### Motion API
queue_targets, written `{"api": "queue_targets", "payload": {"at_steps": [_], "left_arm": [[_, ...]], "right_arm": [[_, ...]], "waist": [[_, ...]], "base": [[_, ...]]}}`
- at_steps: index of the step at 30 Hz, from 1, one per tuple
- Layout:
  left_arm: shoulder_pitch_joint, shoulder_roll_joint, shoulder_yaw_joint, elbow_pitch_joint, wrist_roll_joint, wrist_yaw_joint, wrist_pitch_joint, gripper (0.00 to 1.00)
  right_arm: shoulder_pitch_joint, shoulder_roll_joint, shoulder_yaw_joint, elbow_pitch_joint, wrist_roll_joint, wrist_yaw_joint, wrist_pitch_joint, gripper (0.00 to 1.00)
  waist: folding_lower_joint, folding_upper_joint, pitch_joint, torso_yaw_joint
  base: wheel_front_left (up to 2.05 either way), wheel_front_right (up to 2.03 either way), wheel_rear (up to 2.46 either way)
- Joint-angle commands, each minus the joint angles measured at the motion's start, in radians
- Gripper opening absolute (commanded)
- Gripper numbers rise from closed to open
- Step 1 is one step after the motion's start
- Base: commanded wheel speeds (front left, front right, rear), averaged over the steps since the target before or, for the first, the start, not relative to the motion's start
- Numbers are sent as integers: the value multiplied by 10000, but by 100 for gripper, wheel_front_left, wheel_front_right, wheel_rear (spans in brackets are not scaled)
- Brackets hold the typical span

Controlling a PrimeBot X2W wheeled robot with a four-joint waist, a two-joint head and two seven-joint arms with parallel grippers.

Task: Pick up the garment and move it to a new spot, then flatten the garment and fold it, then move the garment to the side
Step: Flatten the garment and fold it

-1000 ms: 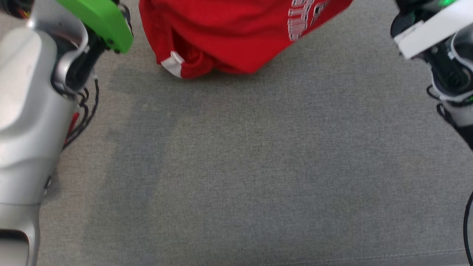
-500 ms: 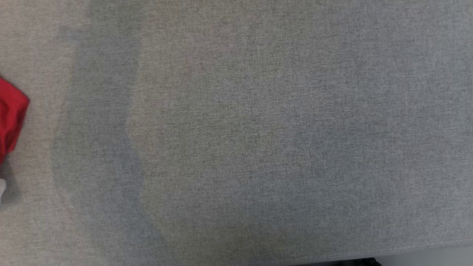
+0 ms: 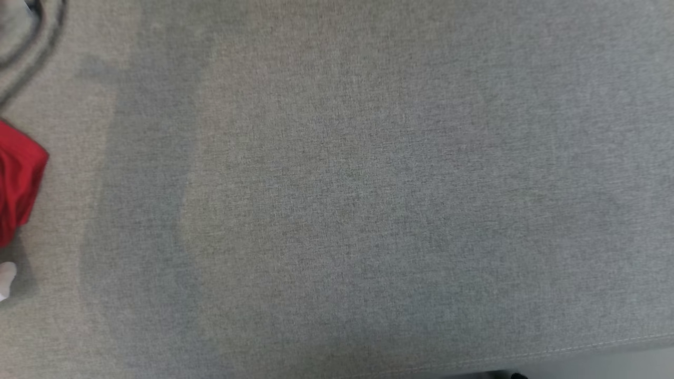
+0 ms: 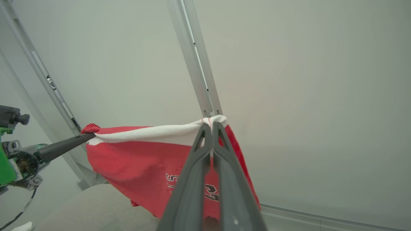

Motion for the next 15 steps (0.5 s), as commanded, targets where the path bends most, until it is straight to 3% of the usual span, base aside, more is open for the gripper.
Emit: {"api": "queue_targets", "payload": {"at_steps": [1,15], "left_arm": [[583,271,-264,-176,-353,33,286,0],[5472,2022,-2354,-2238,-2577,33,3090,0]], "right_arm": [[368,-307,389,-149,300,-9,330,0],[4118,-2492,3702,-1923,1893,-14,2239,0]], "waist": [[-1,-1,-907,-51],[-1,-1,-4476,-204]], "base": [[0,0,0],[0,0,0]]}}
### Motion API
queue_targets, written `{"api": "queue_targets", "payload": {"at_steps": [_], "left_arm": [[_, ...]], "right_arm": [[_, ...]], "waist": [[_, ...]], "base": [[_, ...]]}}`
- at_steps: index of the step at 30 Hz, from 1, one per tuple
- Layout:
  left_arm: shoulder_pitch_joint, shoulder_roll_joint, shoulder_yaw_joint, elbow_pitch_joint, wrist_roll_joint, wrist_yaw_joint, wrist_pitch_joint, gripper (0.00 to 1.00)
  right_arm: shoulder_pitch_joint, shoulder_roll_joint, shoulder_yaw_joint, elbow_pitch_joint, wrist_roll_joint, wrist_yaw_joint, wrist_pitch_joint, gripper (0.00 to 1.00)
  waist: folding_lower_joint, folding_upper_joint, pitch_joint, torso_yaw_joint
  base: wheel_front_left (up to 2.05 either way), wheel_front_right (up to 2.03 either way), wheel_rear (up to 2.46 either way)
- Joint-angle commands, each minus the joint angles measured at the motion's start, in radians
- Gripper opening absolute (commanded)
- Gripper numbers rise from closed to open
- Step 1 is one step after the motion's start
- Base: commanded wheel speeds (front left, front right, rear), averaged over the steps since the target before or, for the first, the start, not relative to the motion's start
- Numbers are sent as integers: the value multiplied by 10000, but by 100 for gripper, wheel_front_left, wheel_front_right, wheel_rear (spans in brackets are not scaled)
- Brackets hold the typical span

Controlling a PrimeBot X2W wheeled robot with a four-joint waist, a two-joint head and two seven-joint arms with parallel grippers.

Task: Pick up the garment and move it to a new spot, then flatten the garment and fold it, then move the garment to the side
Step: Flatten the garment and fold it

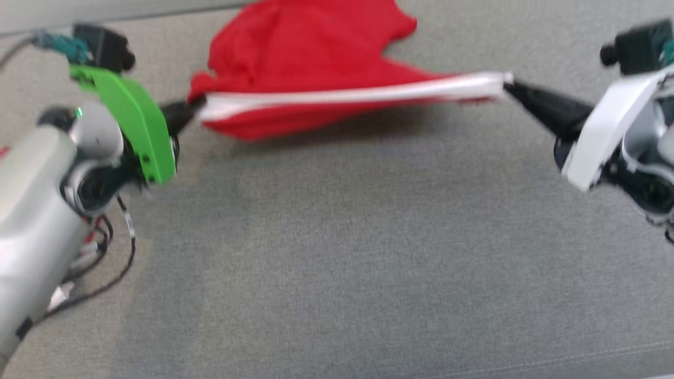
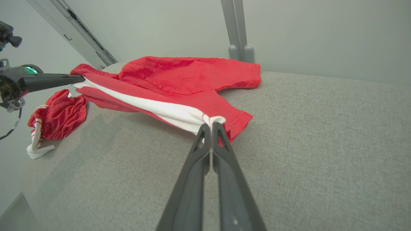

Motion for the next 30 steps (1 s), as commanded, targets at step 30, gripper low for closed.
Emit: {"api": "queue_targets", "payload": {"at_steps": [30], "left_arm": [[1813,1353,-313,-5364,-3306,2705,4220,0]], "right_arm": [[742,-2474,-117,-1567,1339,-18,3287,0]], "waist": [[1,0,-386,1178]], "base": [[0,0,0]]}}
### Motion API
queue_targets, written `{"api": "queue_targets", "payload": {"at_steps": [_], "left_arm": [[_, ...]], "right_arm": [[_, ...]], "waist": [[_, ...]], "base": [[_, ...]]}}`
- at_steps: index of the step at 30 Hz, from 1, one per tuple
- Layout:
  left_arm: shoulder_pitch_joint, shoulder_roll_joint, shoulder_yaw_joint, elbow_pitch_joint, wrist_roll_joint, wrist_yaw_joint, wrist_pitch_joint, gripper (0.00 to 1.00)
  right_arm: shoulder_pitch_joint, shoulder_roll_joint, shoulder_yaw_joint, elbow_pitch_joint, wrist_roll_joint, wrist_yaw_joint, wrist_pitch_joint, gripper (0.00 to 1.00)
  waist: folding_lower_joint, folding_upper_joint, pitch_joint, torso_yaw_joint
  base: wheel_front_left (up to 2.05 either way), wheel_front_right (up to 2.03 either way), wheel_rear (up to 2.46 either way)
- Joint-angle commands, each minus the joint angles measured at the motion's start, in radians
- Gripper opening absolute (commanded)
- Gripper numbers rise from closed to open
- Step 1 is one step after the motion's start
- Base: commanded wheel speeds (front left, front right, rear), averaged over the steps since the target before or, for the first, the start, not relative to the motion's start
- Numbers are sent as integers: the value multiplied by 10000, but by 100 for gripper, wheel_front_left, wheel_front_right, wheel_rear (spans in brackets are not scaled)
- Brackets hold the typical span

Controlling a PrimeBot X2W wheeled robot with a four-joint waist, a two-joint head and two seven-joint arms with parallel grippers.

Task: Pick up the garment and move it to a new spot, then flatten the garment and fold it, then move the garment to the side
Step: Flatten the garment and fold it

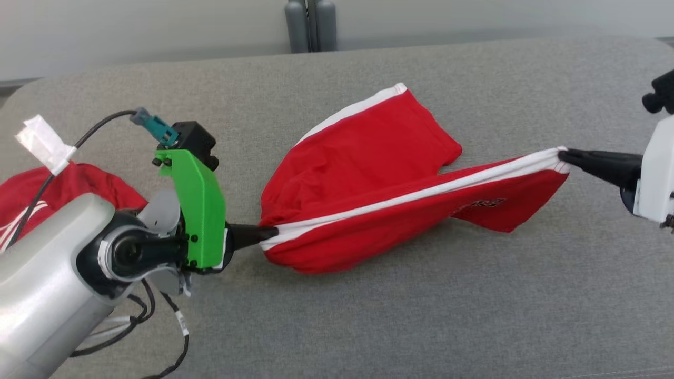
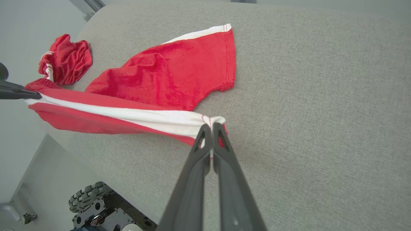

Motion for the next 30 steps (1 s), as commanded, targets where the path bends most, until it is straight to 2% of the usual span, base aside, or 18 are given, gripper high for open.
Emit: {"api": "queue_targets", "payload": {"at_steps": [1,8,13,17,25,30], "left_arm": [[-322,-142,96,177,-115,-87,173,0],[-1375,-891,296,1121,-109,-342,493,0],[-1973,-1424,432,2025,-38,-475,492,0],[-2472,-1991,790,2809,-458,-539,524,0],[-3280,-2506,903,3744,-357,-628,701,0],[-3476,-2808,764,4196,-277,-803,766,0]], "right_arm": [[-383,76,-139,303,-22,-13,203,0],[-1888,658,-575,1640,-181,-15,1152,0],[-2825,1306,-640,2717,-543,-15,1701,0],[-3624,1755,-709,3700,-950,-15,1901,0],[-4600,2520,-627,4918,-1495,-15,2255,0],[-4872,3018,-497,5403,-1705,-13,2280,0]], "waist": [[1,0,1132,813],[1,0,2218,1567],[1,0,2949,2022],[1,0,3596,2409],[1,0,4408,2711],[1,0,4545,2712]], "base": [[0,0,0],[0,0,0],[0,0,0],[0,0,0],[0,0,0],[0,0,0]]}}
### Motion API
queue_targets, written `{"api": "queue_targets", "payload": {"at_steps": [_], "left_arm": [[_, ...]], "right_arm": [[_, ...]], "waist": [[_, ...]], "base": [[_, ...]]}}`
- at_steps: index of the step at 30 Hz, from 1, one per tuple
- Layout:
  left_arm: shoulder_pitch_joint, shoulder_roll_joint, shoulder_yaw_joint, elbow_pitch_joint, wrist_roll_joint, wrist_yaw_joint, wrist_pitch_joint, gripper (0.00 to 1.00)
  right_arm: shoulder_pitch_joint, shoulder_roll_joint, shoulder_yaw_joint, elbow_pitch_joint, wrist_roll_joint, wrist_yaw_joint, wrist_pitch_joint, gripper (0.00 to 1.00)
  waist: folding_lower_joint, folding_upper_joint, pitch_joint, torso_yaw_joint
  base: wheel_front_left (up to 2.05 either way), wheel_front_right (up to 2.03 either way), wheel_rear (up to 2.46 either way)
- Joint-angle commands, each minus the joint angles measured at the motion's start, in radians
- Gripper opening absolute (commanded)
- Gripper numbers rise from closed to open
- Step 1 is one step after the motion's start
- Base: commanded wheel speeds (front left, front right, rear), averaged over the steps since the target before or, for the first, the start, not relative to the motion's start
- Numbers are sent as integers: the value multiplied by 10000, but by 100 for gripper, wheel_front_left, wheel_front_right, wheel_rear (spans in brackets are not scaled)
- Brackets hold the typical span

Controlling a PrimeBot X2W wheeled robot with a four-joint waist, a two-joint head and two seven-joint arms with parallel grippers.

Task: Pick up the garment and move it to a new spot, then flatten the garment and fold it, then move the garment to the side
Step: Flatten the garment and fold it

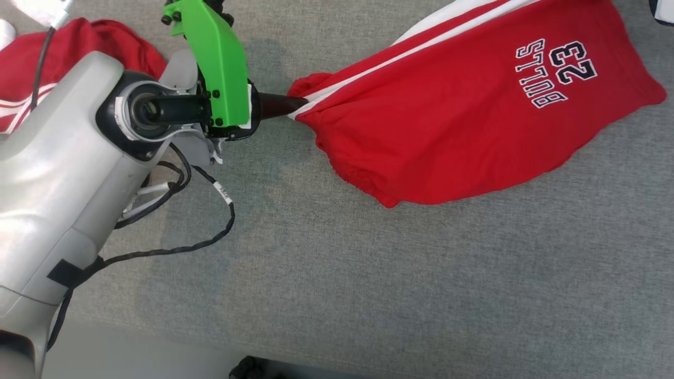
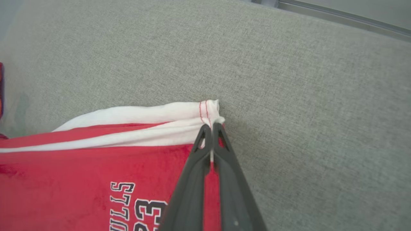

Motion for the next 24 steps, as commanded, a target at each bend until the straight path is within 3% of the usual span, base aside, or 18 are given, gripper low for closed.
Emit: {"api": "queue_targets", "payload": {"at_steps": [1,2,3,4,5,12,16,21,24], "left_arm": [[-191,-30,-16,142,21,-90,-20,0],[-194,-69,-20,212,36,-142,-36,3],[-199,-116,-19,305,58,-190,-65,37],[-198,-140,-19,373,70,-225,-76,80],[-193,-157,-10,442,65,-276,-75,100],[-147,-61,197,780,9,-663,-280,100],[39,144,89,838,644,-993,-889,100],[428,335,167,782,1851,-1333,-3062,100],[653,625,206,572,2665,-1287,-4423,100]], "right_arm": [[-114,43,32,103,-70,-13,-12,0],[-107,113,53,127,-68,-13,-36,0],[-76,183,79,131,-77,-13,-95,14],[-34,217,94,127,-68,-12,-128,44],[40,262,91,121,-14,-12,-223,100],[510,406,3,-113,219,-12,-1129,100],[897,523,-172,-200,48,-7,-2497,100],[1686,537,-153,-206,-465,-7,-4775,100],[2218,643,-148,27,-674,-7,-5916,100]], "waist": [[-1,0,193,167],[-1,0,170,151],[-1,0,125,128],[-1,0,78,107],[-1,0,4,77],[-1,0,-611,-138],[-1,0,-1145,-245],[-1,0,-1979,-371],[-1,0,-2367,-388]], "base": [[0,0,0],[0,0,0],[0,0,0],[0,0,0],[0,0,0],[0,0,0],[0,0,0],[0,0,0],[0,0,0]]}}
